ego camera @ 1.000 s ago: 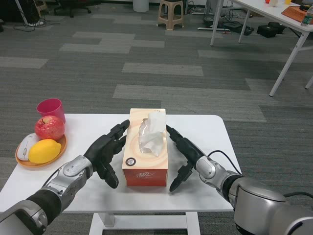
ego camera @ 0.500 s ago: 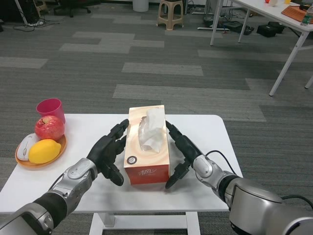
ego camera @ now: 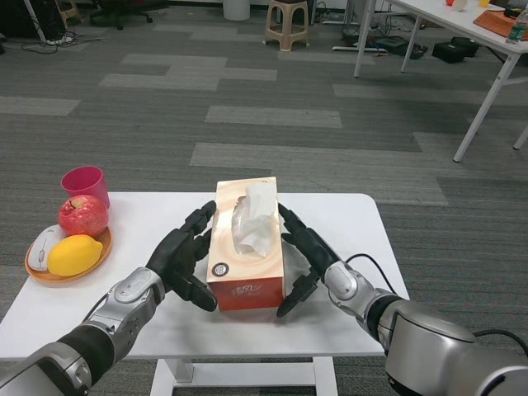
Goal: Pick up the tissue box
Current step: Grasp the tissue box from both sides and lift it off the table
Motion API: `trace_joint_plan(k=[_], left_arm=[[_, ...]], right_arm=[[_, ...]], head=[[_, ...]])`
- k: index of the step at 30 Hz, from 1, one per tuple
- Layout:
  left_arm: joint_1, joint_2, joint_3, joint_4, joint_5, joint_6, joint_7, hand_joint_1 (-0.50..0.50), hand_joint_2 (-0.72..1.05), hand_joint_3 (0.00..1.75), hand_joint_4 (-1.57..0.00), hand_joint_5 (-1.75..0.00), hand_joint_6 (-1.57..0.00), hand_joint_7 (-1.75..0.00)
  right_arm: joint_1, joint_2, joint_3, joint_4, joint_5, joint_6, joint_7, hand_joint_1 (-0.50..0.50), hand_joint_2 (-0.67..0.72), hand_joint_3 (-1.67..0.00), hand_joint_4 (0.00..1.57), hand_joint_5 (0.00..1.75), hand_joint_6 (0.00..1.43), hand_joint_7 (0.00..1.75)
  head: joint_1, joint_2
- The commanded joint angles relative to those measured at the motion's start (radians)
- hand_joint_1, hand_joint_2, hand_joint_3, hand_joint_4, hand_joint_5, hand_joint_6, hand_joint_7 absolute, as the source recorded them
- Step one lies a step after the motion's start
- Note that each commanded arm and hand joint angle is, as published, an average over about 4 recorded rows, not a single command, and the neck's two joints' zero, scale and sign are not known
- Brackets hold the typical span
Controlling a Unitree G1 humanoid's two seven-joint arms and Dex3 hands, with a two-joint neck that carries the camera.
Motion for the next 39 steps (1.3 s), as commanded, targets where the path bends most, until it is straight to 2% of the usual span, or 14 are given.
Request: trace_joint_plan(k=[1,7,13,17,20,23,28,33,39], left_arm=[[0.015,-0.020,-0.019,0.009,0.006,0.020,-0.005,0.50,-0.37,0.00,0.00,-0.21,0.00,0.00],[0.015,-0.020,-0.020,0.008,0.006,0.020,-0.005,0.50,-0.37,0.00,0.00,-0.21,0.00,0.00],[0.015,-0.018,-0.021,0.005,0.005,0.020,-0.005,0.50,-0.37,0.00,0.00,-0.21,0.00,0.00],[0.015,-0.016,-0.019,0.000,0.004,0.014,-0.007,0.50,-0.37,0.00,0.00,-0.21,0.00,0.00],[0.015,-0.015,-0.019,-0.007,0.004,0.009,-0.007,0.50,-0.37,0.00,0.00,-0.21,0.00,0.00],[0.015,-0.014,-0.019,-0.012,0.004,0.006,-0.007,0.50,-0.37,0.00,0.00,-0.26,0.00,0.00],[0.016,-0.013,-0.018,-0.032,0.004,0.003,-0.010,0.50,-0.37,0.00,0.00,-0.21,0.00,0.00],[0.021,-0.010,-0.014,-0.067,0.004,0.003,-0.012,0.50,-0.37,0.00,0.00,-0.23,0.00,0.00],[0.028,-0.006,-0.011,-0.098,0.004,0.003,-0.013,0.50,-0.37,0.00,0.00,-0.21,0.00,0.00]], right_arm=[[-0.011,0.013,0.003,-0.011,-0.007,-0.015,0.011,-0.42,-0.19,-0.12,0.59,0.24,0.00,0.10],[-0.010,0.011,0.003,-0.013,-0.007,-0.015,0.011,-0.42,-0.29,-0.16,0.71,0.44,0.00,0.14],[-0.009,0.009,0.003,-0.016,-0.007,-0.015,0.011,-0.42,-0.29,-0.16,0.79,0.58,0.00,0.14],[-0.009,0.008,0.002,-0.017,-0.007,-0.017,0.009,-0.42,-0.32,-0.16,0.86,0.58,0.00,0.14],[-0.009,0.008,0.000,-0.018,-0.007,-0.021,0.007,-0.42,-0.35,-0.16,0.96,0.65,0.00,0.14],[-0.009,0.006,-0.001,-0.017,-0.007,-0.021,0.006,-0.42,-0.35,-0.16,1.06,0.78,0.02,0.14],[-0.009,0.005,-0.002,-0.016,-0.007,-0.022,-0.003,-0.42,-0.35,-0.16,1.14,0.97,0.03,0.14],[-0.009,0.004,-0.003,-0.016,-0.007,-0.023,-0.005,-0.42,-0.29,-0.16,1.31,1.21,0.03,0.21],[-0.009,0.003,-0.006,-0.016,-0.007,-0.023,-0.007,-0.42,-0.29,-0.16,1.37,1.36,0.03,0.26]], head=[[0.000,0.001],[0.001,0.004],[0.001,0.006],[0.001,0.006],[0.001,0.009],[0.000,0.010],[-0.003,0.009],[-0.004,0.009],[-0.004,0.011]])
